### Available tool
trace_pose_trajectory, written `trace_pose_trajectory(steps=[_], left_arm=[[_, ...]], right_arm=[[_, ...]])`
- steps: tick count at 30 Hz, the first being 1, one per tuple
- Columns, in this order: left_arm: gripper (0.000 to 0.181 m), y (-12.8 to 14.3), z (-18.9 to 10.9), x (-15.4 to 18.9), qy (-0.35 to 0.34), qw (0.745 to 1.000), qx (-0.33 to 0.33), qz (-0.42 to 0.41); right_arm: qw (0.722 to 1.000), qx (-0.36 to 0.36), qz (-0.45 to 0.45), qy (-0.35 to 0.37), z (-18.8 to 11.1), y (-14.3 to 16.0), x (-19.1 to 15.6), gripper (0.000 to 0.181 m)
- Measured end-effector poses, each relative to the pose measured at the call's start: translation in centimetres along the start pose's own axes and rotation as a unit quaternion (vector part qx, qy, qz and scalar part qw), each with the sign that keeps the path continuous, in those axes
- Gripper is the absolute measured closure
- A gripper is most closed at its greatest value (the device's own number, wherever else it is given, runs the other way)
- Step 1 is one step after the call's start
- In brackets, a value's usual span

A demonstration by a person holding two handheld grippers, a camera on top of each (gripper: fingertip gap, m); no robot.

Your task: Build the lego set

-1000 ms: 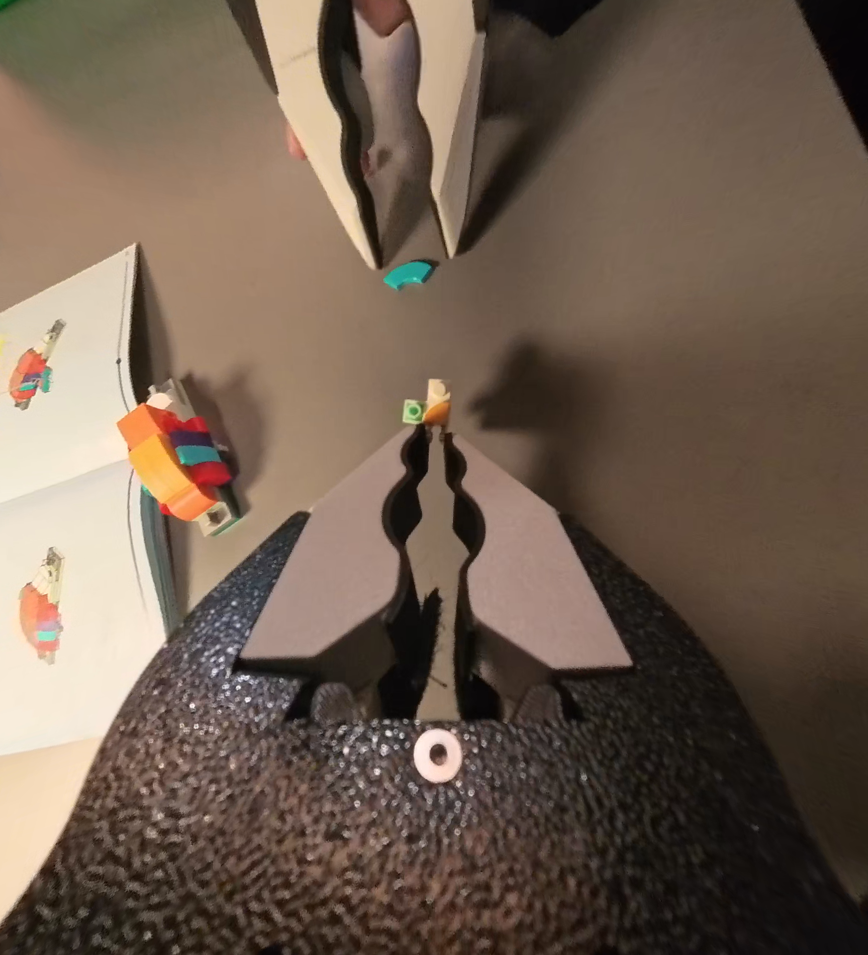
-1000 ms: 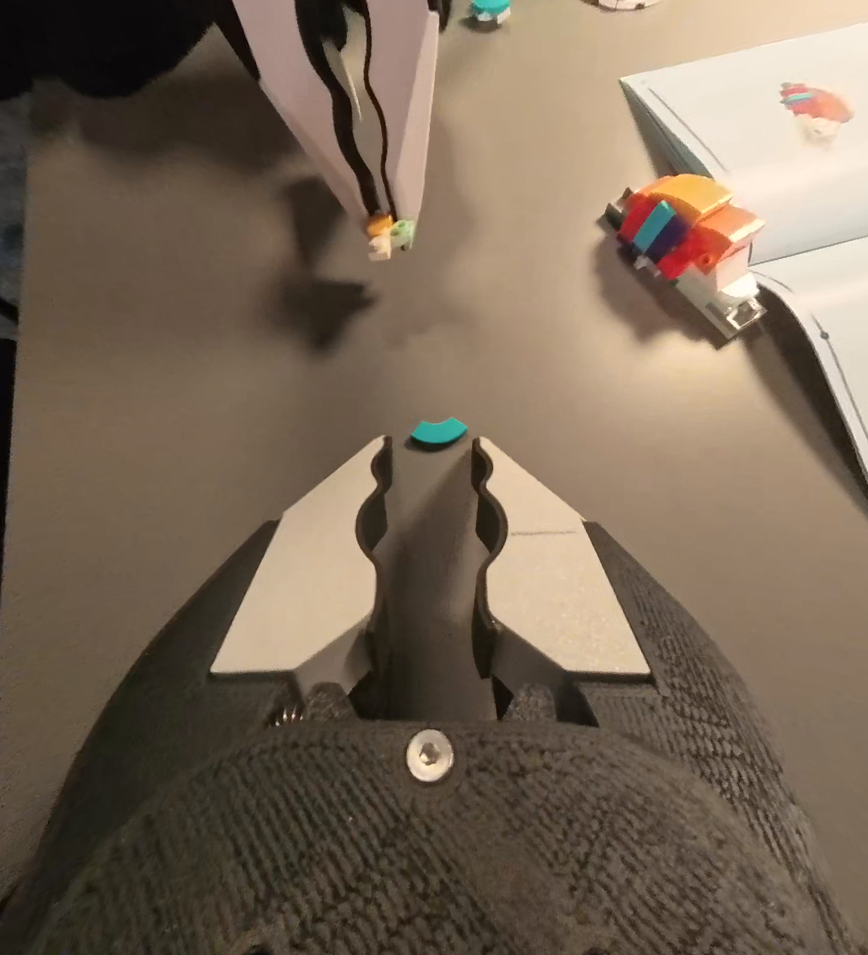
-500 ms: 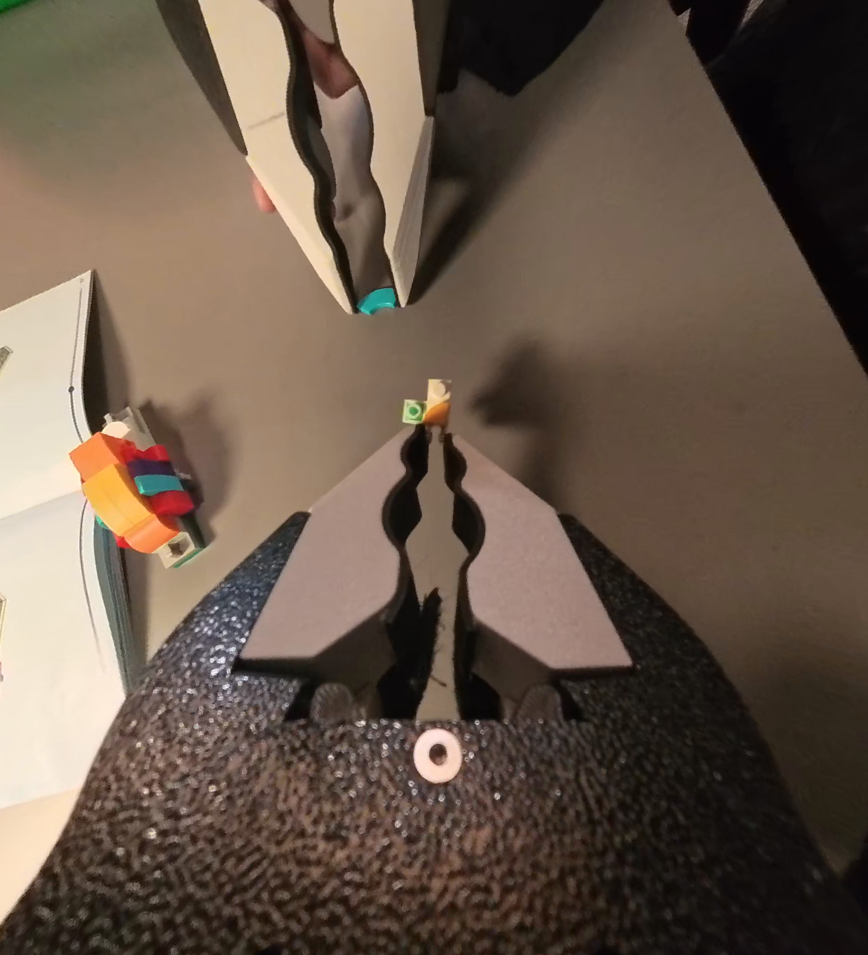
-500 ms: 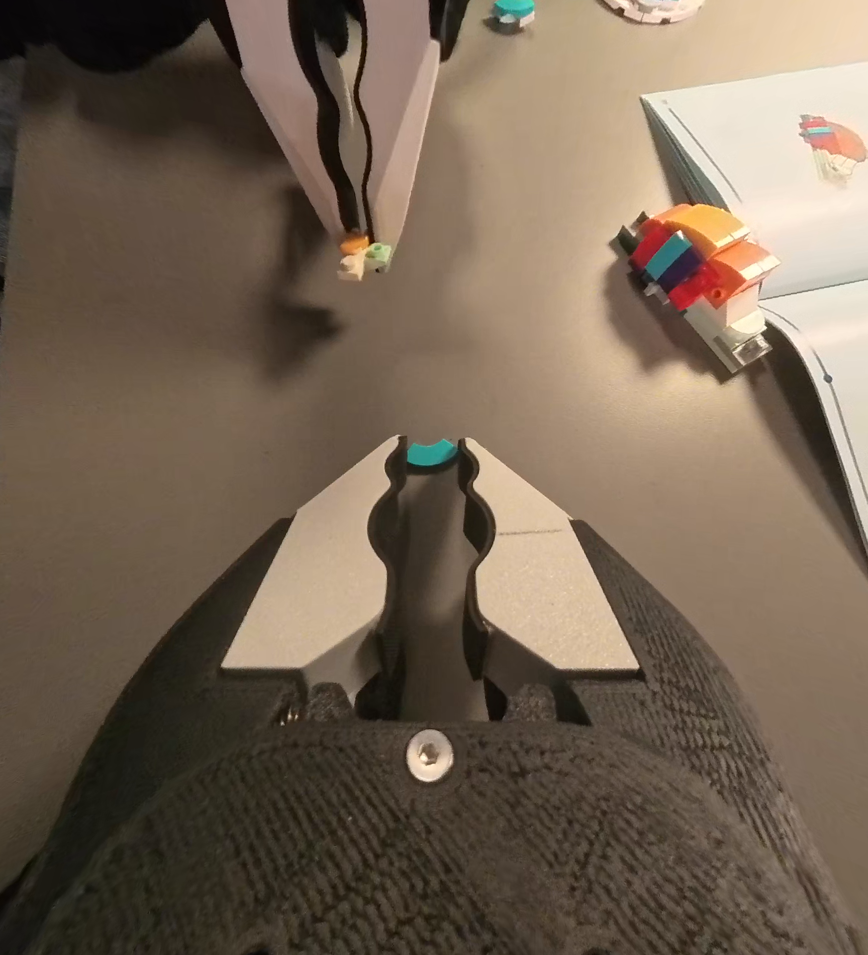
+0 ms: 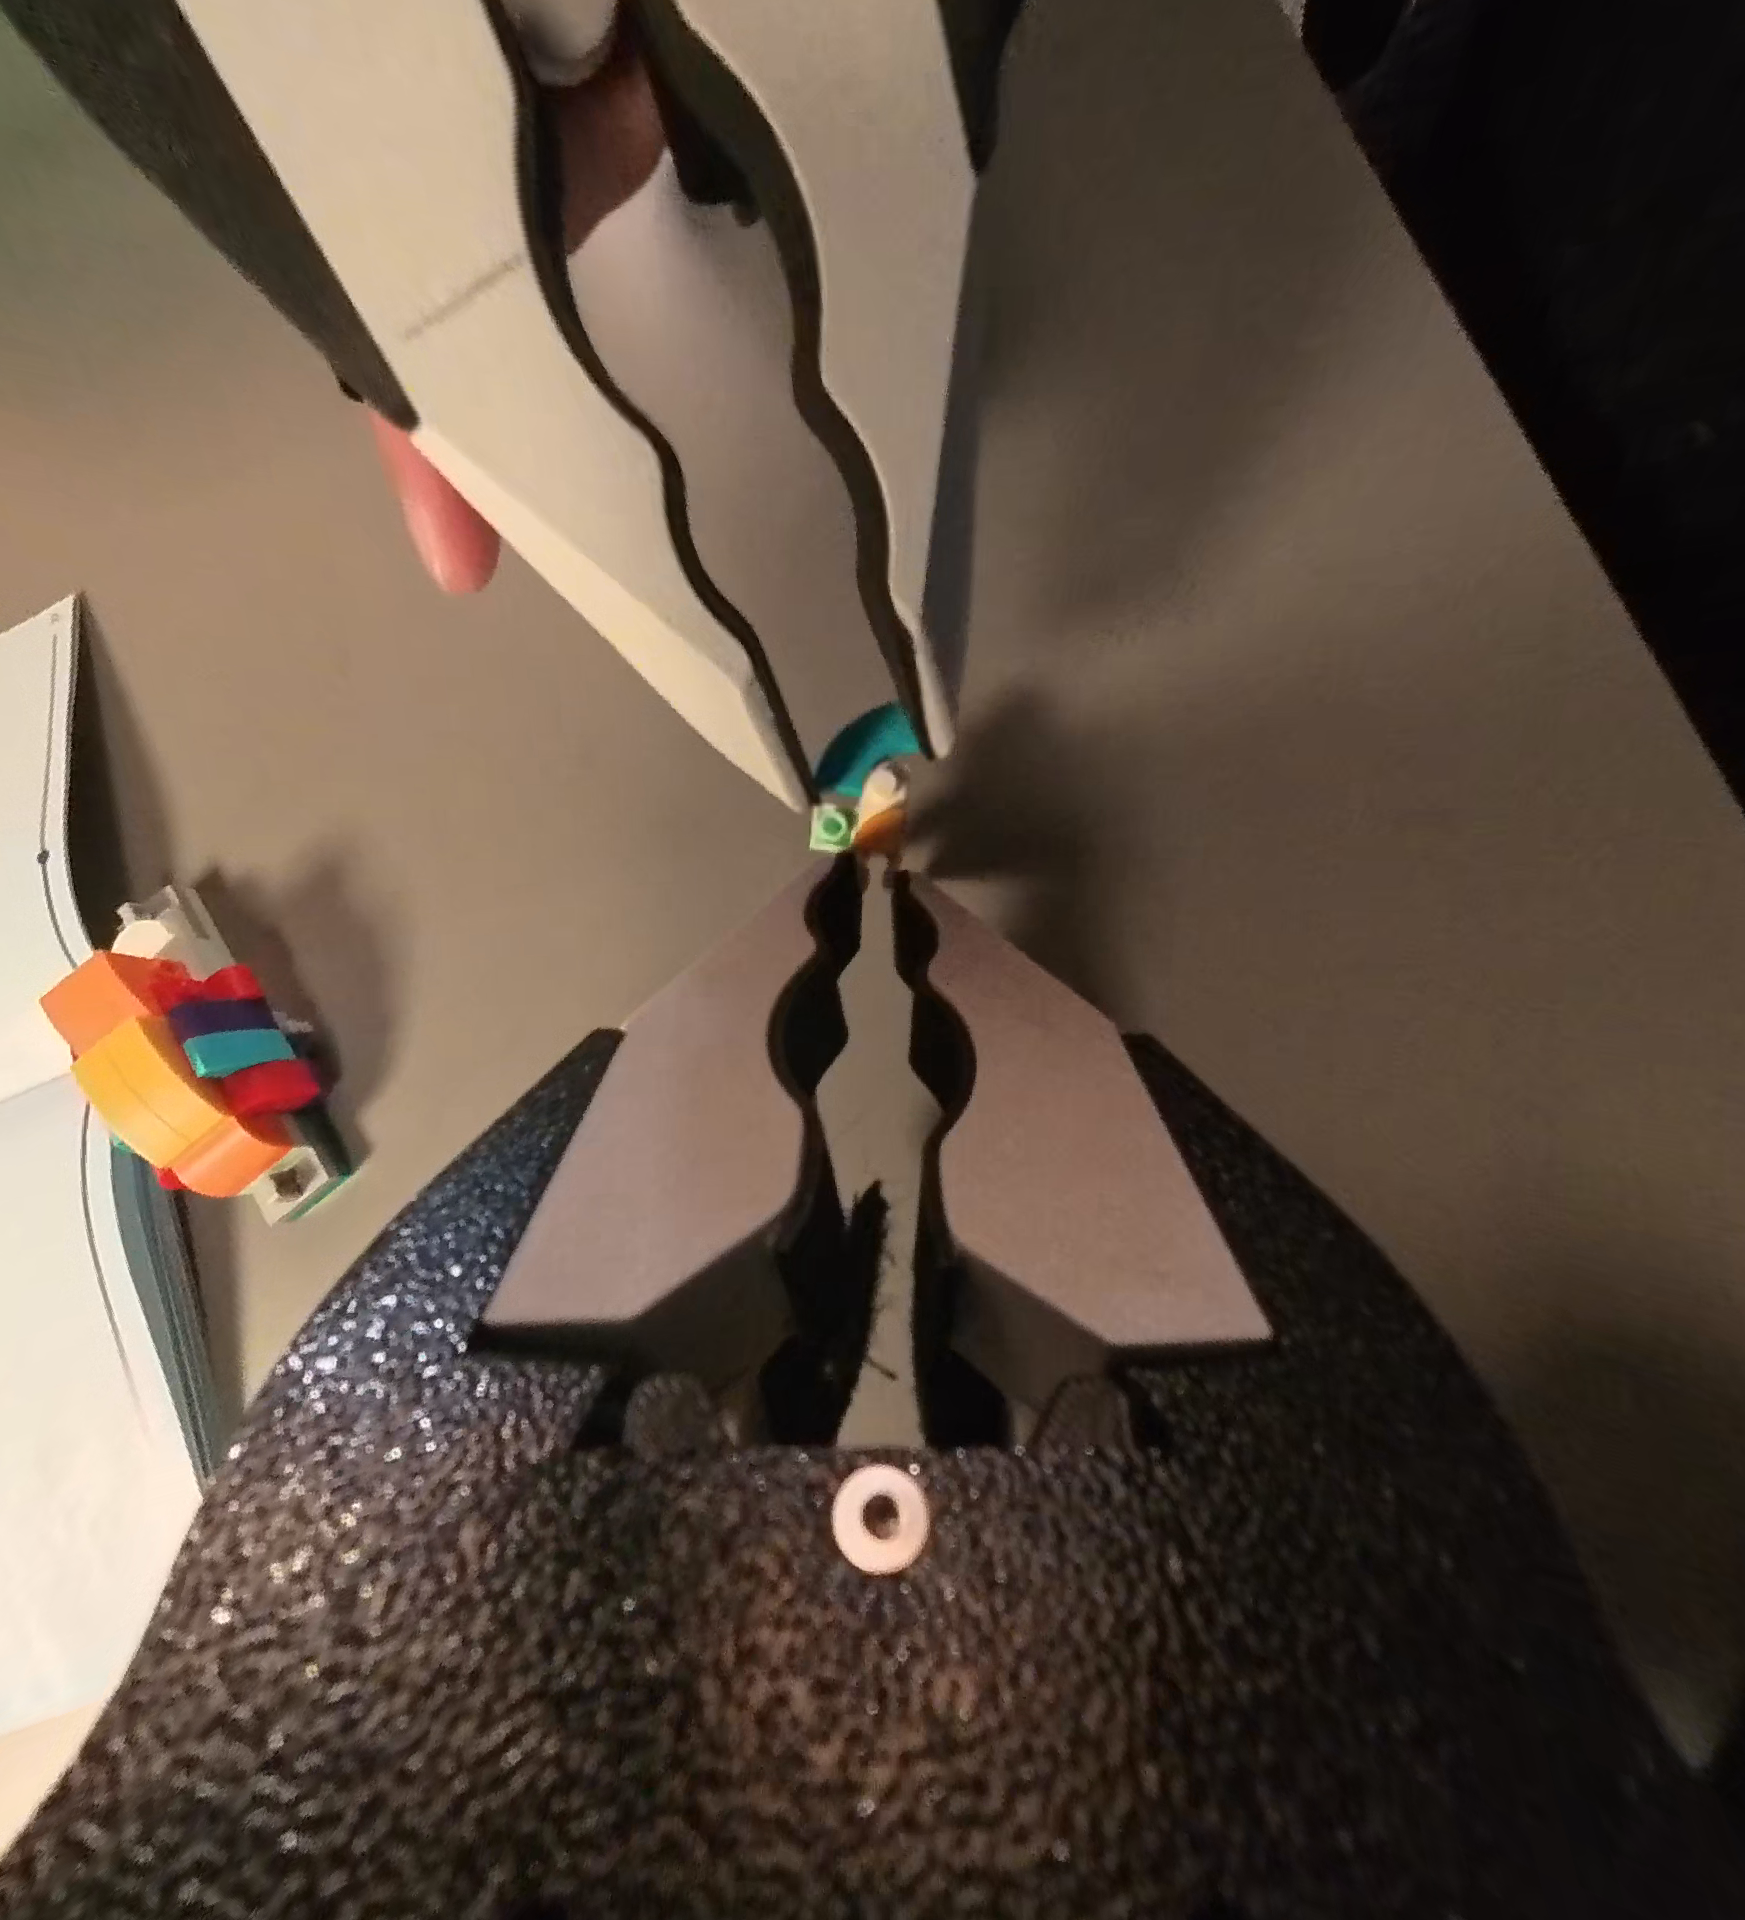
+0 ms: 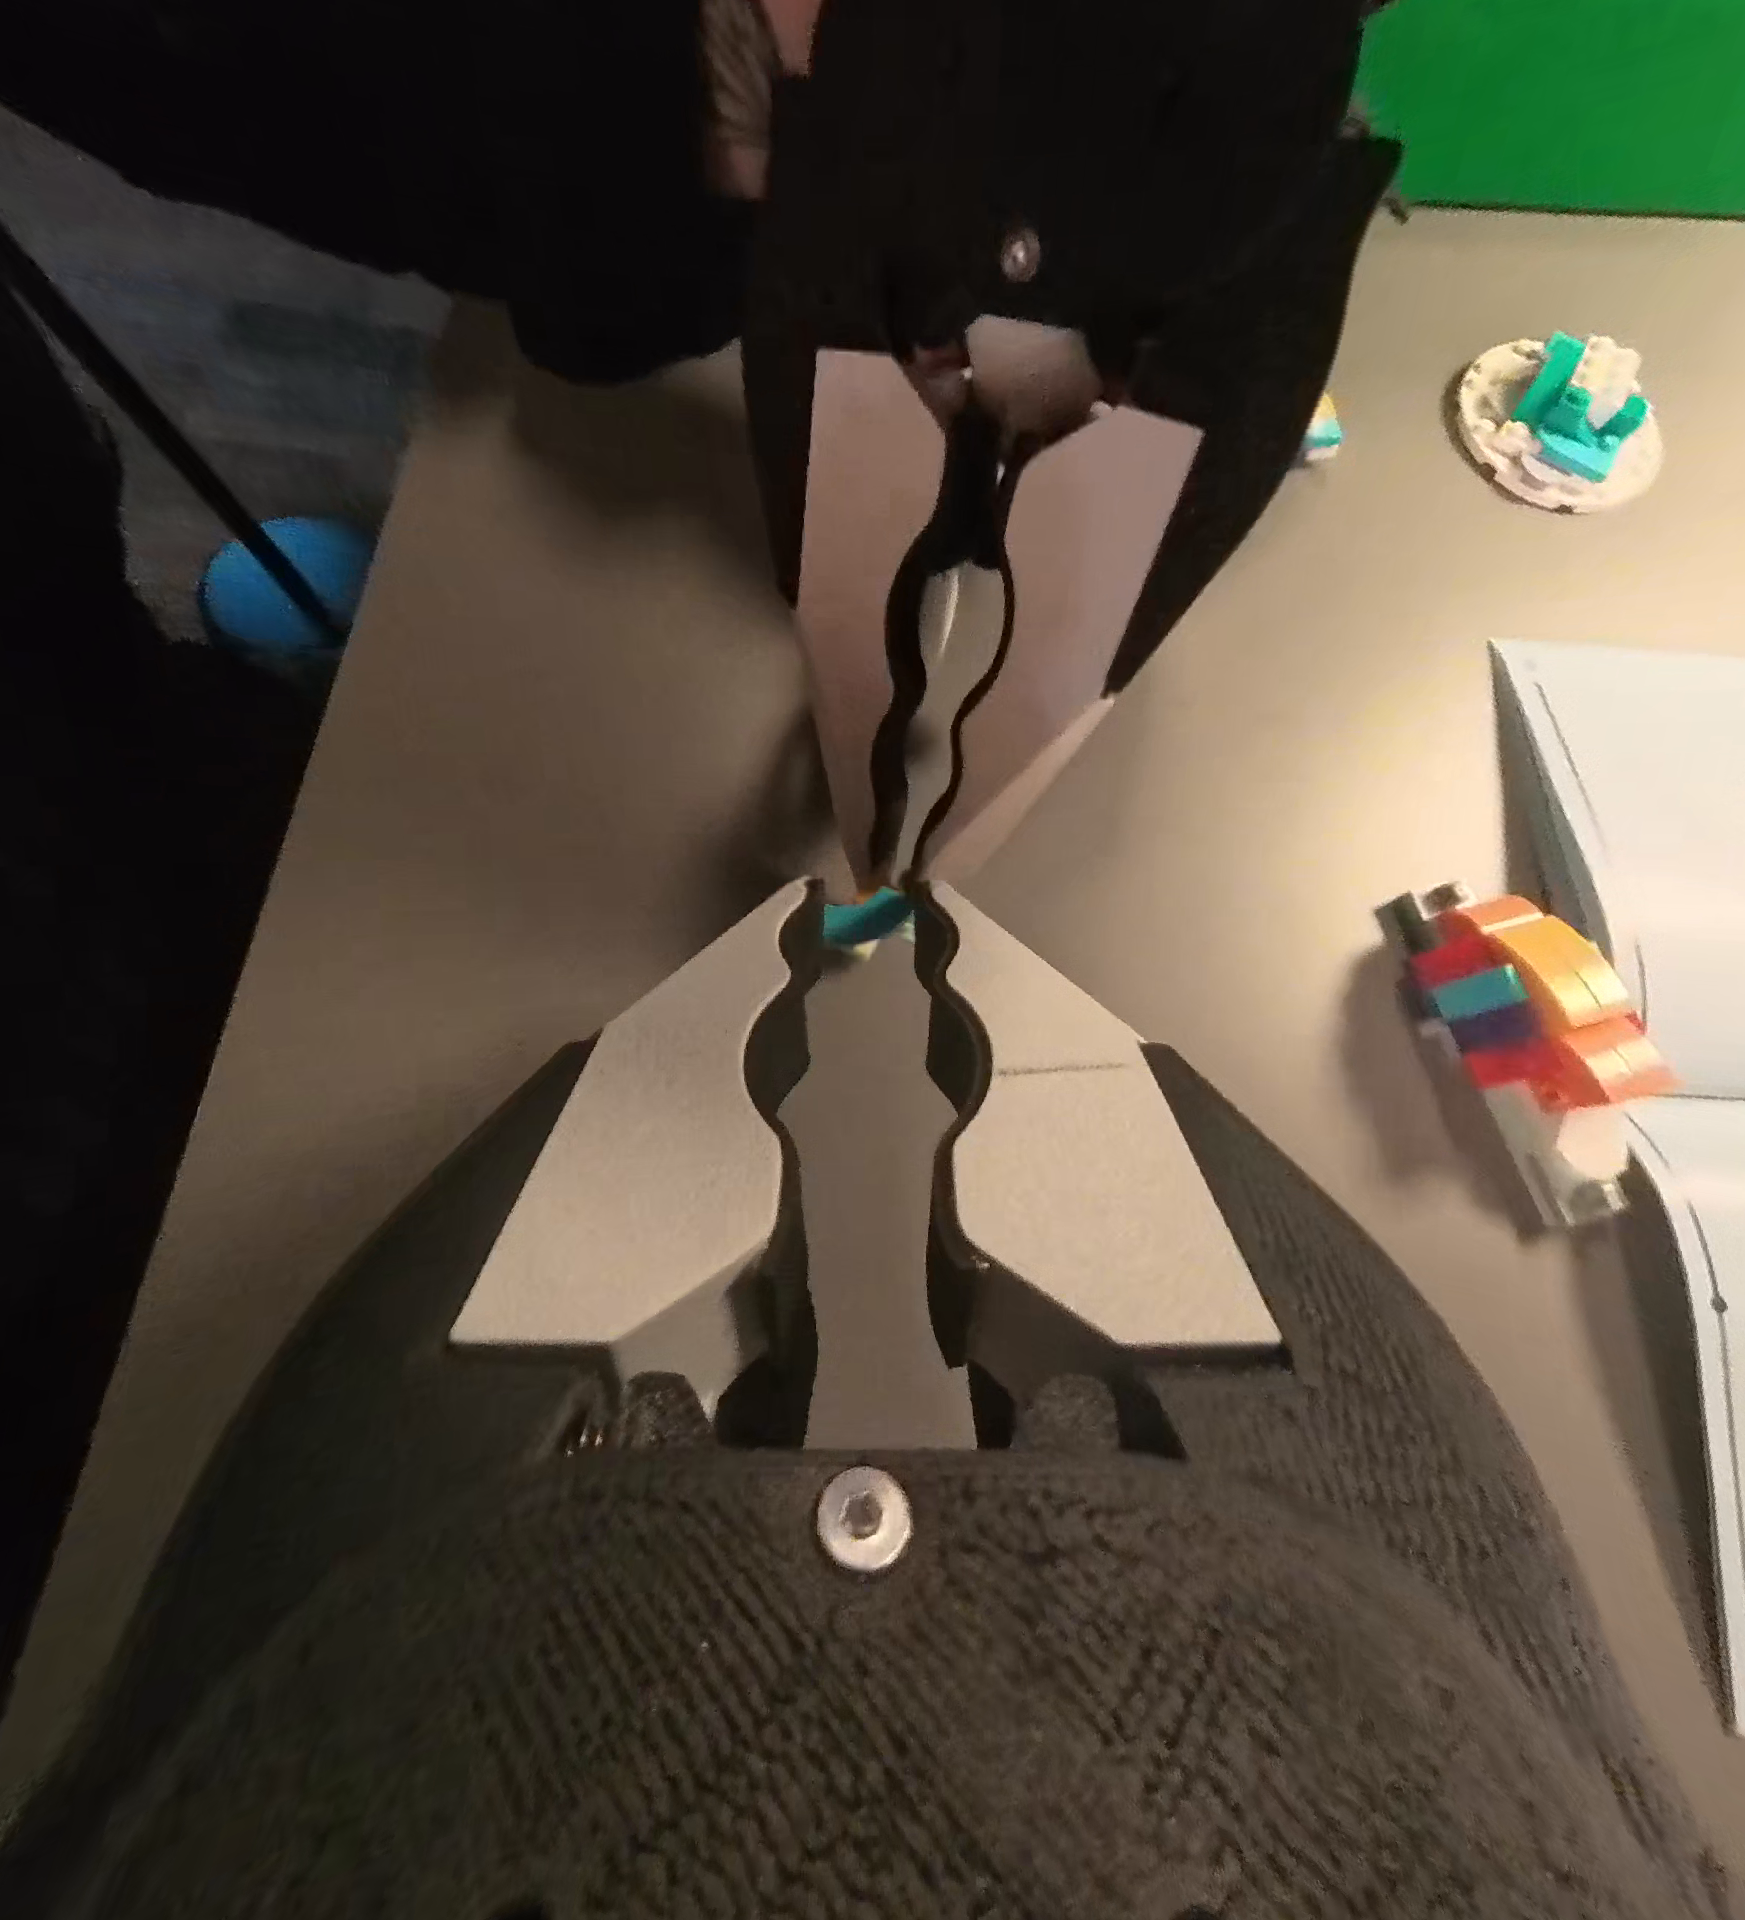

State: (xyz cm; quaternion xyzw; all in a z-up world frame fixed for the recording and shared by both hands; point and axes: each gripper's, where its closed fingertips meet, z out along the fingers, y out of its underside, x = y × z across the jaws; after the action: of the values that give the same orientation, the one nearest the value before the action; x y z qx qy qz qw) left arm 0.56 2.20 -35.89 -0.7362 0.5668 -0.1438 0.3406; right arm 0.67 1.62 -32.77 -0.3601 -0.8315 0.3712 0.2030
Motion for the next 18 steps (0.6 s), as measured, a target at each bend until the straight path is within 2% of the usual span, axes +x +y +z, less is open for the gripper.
trace_pose_trajectory(steps=[1,5,18], left_arm=[[0.177,-0.02,-0.02,0.0,0.0,1.0,0.0,0.001],[0.177,-0.07,-0.13,0.02,-0.002,1.0,0.0,0.004],[0.177,-0.15,-0.14,-0.07,-0.008,1.0,0.0,0.012]], right_arm=[[1.0,-0.006,0.0,-0.002,0.17,-0.03,-0.04,0.165],[0.999,-0.036,0.0,0.002,0.58,0.51,0.11,0.165],[0.998,-0.061,0.027,0.012,0.96,0.48,0.48,0.164]])
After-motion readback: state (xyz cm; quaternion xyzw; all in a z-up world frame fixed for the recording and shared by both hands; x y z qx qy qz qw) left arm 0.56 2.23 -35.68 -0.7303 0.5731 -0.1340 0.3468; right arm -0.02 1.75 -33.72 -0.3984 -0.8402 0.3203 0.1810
